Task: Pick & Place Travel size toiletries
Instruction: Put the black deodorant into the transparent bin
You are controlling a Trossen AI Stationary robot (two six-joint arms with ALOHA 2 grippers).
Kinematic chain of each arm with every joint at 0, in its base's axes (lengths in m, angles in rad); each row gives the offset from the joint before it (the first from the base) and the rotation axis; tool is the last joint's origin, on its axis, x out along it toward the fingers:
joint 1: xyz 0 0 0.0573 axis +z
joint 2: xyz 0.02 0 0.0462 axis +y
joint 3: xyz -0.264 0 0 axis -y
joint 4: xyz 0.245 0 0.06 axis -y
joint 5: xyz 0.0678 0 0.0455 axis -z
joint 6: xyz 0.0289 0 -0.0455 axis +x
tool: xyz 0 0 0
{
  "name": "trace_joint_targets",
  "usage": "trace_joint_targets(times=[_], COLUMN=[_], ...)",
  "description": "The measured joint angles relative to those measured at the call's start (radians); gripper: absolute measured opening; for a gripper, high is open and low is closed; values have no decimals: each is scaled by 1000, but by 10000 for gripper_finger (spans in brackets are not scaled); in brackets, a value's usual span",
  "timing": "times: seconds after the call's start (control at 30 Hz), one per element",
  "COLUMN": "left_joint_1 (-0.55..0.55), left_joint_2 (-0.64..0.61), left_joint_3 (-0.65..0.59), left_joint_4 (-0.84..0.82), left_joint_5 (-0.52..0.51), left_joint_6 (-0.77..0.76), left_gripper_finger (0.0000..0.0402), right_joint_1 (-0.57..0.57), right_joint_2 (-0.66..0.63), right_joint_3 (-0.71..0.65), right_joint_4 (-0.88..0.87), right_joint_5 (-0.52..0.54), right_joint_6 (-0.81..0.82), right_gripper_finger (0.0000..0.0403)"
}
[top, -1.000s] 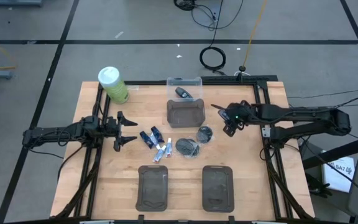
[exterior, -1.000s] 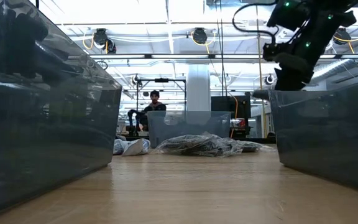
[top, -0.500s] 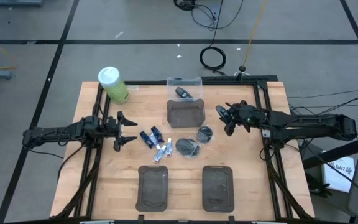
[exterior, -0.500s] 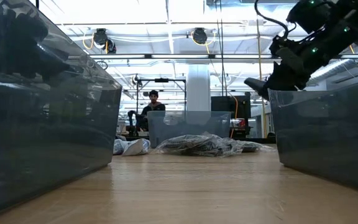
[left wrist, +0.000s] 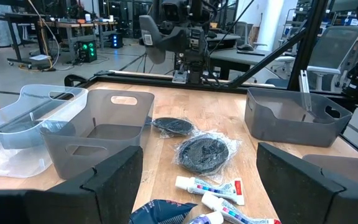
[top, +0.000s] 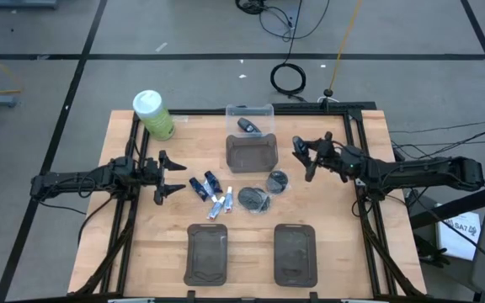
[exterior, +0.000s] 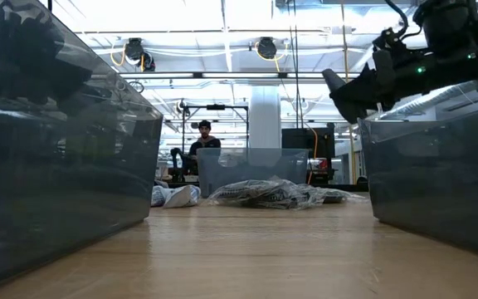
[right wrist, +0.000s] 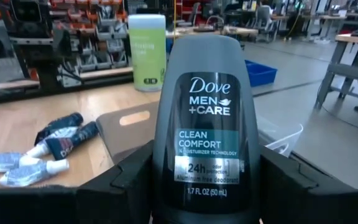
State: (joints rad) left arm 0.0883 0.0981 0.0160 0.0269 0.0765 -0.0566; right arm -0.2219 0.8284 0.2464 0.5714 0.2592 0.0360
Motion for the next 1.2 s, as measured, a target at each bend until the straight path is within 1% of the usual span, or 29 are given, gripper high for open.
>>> trace_joint_targets(times=[0.17, 0.3, 0.43, 0.63, 0.83, 1.07, 1.2], left_joint_1=[0, 0, 0, 0, 0, 0, 0], left_joint_2=[0, 0, 0, 0, 0, 0, 0], left_joint_3=[0, 0, 0, 0, 0, 0, 0], left_joint_4=[0, 0, 0, 0, 0, 0, 0], left_joint_5=[0, 0, 0, 0, 0, 0, 0], left_joint_6=[0, 0, 0, 0, 0, 0, 0], left_gripper_finger=[306, 306, 306, 306, 306, 306, 306], right_joint_1=[-2, -2, -33, -109, -176, -235, -262], right_joint_2=[0, 8, 38, 130, 240, 376, 469], right_joint_3=[0, 0, 20, 75, 156, 286, 380], right_joint_4=[8, 72, 99, 97, 97, 71, 42], right_joint_5=[1, 1, -8, -128, -219, -316, -350], right_joint_6=[0, -22, -29, -18, -23, -25, -25], right_gripper_finger=[204, 204, 204, 204, 204, 204, 204])
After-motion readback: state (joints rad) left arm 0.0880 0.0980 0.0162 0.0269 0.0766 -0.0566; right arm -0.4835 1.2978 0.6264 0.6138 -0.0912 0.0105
